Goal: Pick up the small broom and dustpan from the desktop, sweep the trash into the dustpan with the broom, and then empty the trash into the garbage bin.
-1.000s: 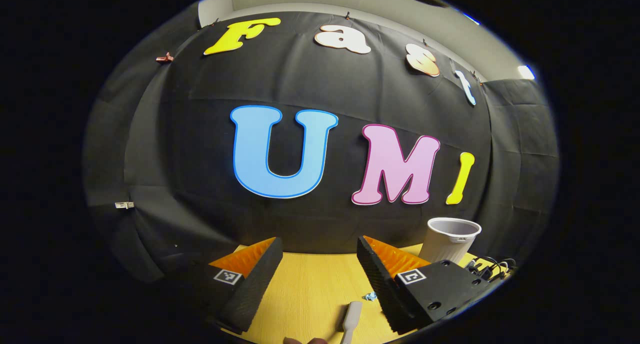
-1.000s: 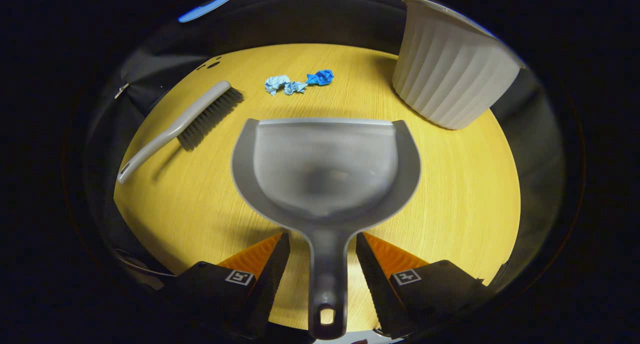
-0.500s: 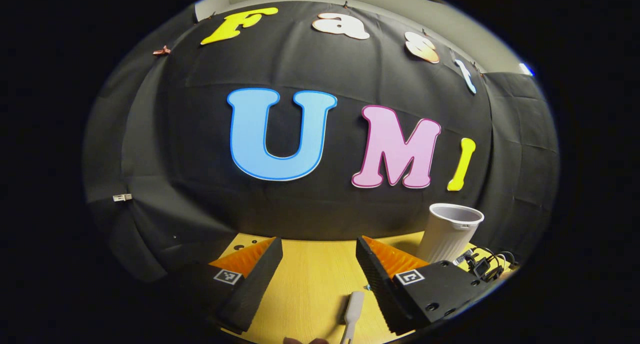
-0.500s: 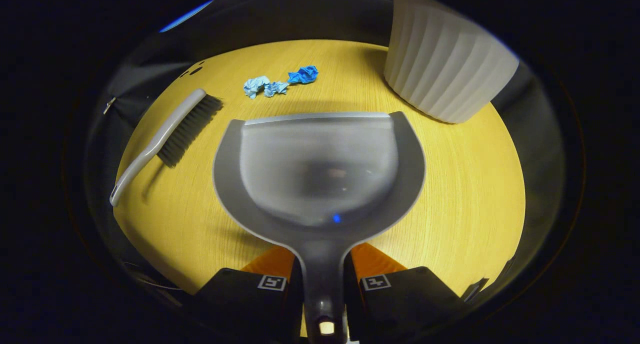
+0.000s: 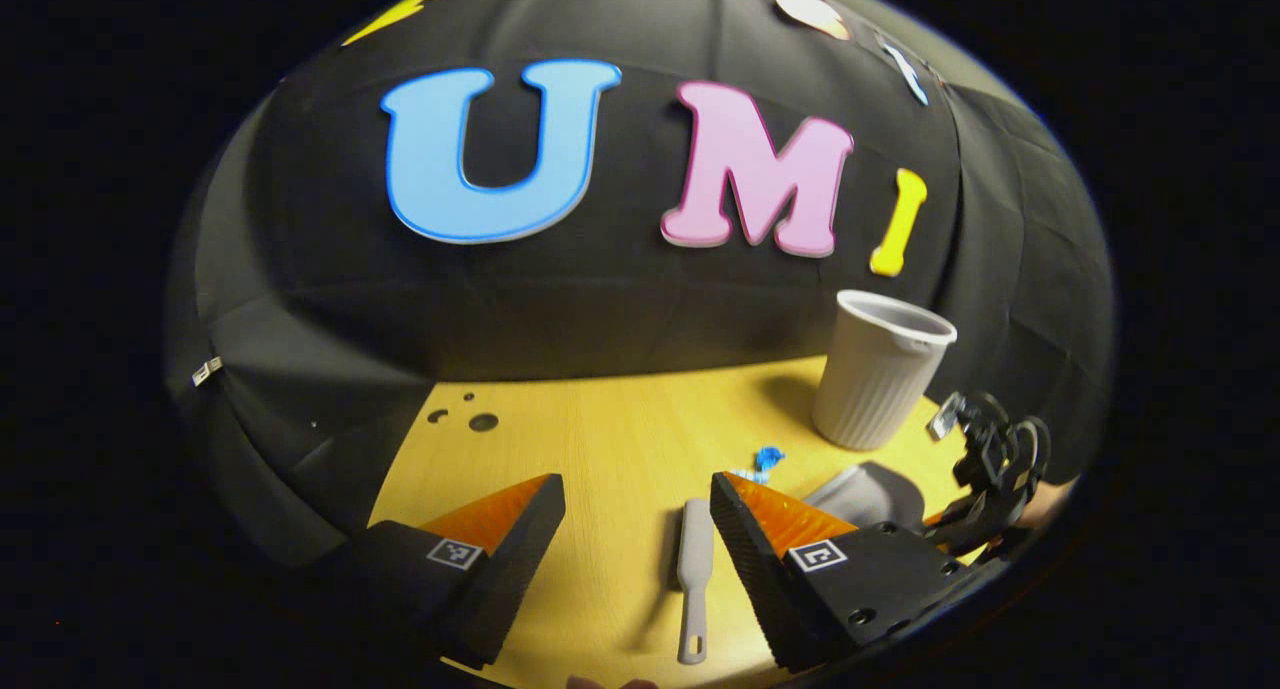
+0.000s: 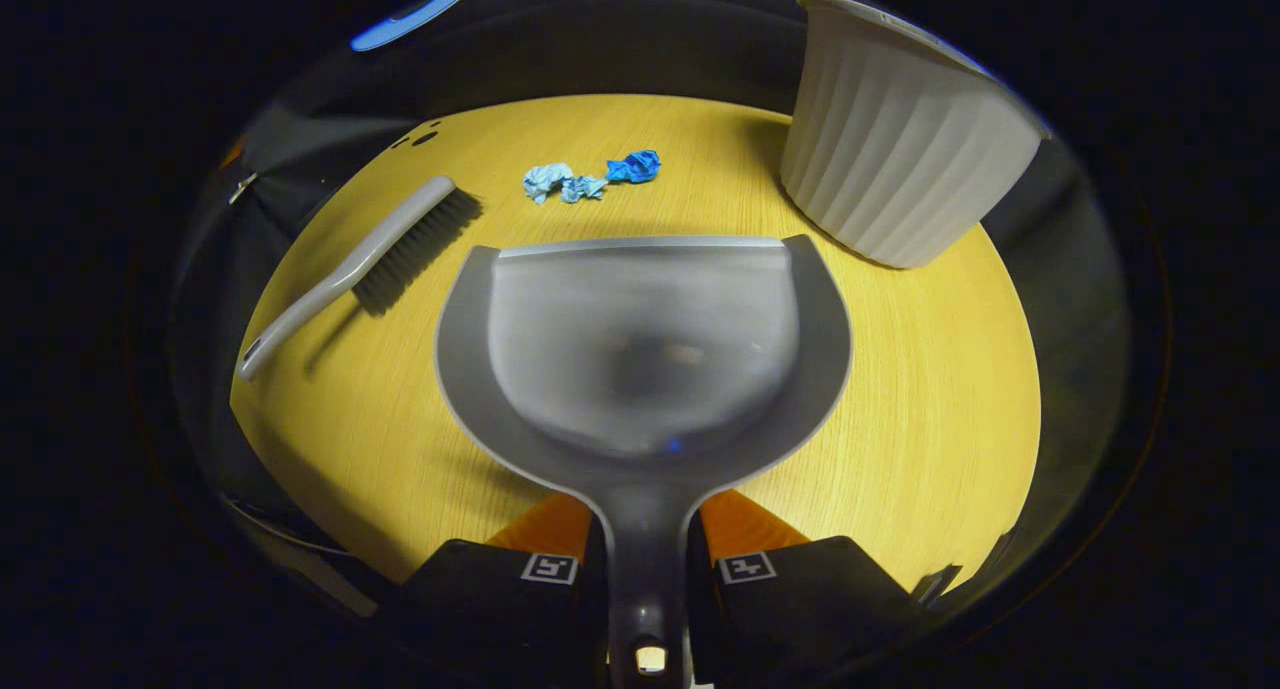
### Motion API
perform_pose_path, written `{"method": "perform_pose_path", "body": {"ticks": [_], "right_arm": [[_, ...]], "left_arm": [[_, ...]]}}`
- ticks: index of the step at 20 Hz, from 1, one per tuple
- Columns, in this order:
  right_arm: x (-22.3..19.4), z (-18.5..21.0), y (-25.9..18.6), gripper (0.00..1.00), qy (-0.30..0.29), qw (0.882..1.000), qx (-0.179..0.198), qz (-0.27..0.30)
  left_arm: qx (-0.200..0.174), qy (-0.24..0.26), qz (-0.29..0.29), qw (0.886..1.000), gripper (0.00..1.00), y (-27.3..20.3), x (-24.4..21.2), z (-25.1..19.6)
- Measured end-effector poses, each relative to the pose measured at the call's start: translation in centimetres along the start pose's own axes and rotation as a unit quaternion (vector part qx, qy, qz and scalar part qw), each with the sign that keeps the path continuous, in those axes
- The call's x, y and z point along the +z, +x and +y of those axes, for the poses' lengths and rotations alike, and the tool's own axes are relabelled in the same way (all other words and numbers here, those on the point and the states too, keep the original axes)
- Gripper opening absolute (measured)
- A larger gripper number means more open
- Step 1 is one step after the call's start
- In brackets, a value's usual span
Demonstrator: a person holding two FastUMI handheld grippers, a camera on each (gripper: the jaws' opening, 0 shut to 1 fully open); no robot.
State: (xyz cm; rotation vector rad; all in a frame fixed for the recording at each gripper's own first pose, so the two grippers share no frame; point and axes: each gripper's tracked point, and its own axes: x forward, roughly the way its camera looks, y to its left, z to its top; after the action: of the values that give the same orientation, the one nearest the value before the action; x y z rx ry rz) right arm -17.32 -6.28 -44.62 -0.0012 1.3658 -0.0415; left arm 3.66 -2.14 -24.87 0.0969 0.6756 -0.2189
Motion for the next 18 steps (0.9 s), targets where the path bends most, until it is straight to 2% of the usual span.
{"method": "perform_pose_path", "body": {"ticks": [2, 4, 8, 11, 18], "right_arm": [[-0.2, -0.1, -0.5, 0.36, -0.005, 1.0, 0.001, -0.003], [-0.6, -0.4, -1.2, 0.36, -0.01, 1.0, 0.0, -0.006], [-1.1, -1.9, -2.1, 0.36, 0.0, 1.0, -0.006, -0.011], [-1.2, -3.0, -2.4, 0.36, 0.007, 1.0, -0.014, -0.016], [-1.8, -3.9, -2.6, 0.36, 0.016, 1.0, -0.012, -0.011]], "left_arm": [[-0.024, 0.033, 0.068, 0.997, 0.95, 0.7, -3.3, -1.4], [-0.047, 0.053, 0.129, 0.989, 0.95, 2.0, -6.6, -2.8], [-0.074, 0.037, 0.218, 0.972, 0.95, 4.0, -11.1, -4.8], [-0.079, 0.035, 0.268, 0.96, 0.95, 5.1, -13.2, -5.3], [-0.055, 0.037, 0.343, 0.937, 0.96, 8.7, -17.9, -4.6]]}}
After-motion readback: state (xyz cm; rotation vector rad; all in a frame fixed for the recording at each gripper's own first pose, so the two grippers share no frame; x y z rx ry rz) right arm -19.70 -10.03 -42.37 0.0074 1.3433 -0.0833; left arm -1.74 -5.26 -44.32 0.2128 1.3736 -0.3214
